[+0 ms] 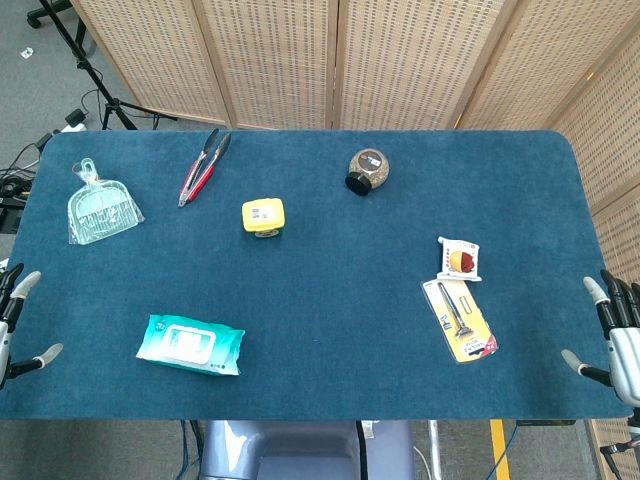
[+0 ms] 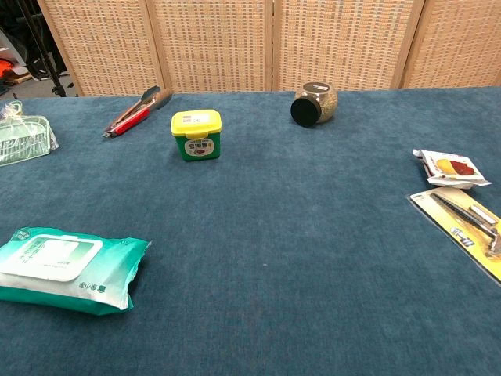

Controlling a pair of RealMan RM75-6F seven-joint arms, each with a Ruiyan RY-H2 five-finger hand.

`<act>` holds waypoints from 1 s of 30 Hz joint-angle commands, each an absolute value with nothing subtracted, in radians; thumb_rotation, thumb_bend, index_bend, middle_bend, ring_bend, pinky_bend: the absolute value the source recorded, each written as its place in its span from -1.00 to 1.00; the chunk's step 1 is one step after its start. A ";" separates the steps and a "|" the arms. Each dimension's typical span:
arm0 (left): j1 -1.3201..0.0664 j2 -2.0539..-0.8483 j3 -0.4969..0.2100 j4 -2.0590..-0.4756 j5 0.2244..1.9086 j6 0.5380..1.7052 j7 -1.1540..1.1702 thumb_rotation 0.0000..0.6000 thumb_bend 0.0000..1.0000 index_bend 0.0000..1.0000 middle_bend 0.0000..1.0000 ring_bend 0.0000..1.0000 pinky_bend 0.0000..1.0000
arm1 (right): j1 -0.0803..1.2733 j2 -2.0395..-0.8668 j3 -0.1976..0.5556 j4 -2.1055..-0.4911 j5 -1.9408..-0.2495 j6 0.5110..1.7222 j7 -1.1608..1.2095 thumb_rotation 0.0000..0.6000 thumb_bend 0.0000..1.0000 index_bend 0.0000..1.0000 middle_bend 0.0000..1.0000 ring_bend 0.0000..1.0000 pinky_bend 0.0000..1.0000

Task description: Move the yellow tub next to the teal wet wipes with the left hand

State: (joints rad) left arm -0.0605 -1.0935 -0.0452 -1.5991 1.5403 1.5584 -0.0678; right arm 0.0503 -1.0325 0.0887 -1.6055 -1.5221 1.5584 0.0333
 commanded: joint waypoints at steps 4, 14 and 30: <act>-0.062 -1.094 -0.045 -1.599 1.537 1.552 -0.067 1.00 -0.95 -1.00 -1.00 -1.00 -1.00 | 0.050 -1.032 0.087 -1.605 -1.523 1.553 0.043 1.00 -1.00 -1.00 -1.00 -1.00 -1.00; -0.198 -1.073 -0.101 -1.654 1.485 1.355 -0.067 1.00 -0.94 -1.00 -1.00 -1.00 -1.00 | 0.057 -1.014 0.090 -1.611 -1.505 1.526 0.082 1.00 -1.00 -1.00 -1.00 -1.00 -1.00; -0.715 -1.243 -0.322 -1.663 1.084 0.861 0.284 1.00 -1.00 -1.00 -1.00 -1.00 -1.00 | 0.080 -1.003 0.122 -1.576 -1.413 1.451 0.146 1.00 -1.00 -1.00 -1.00 -1.00 -1.00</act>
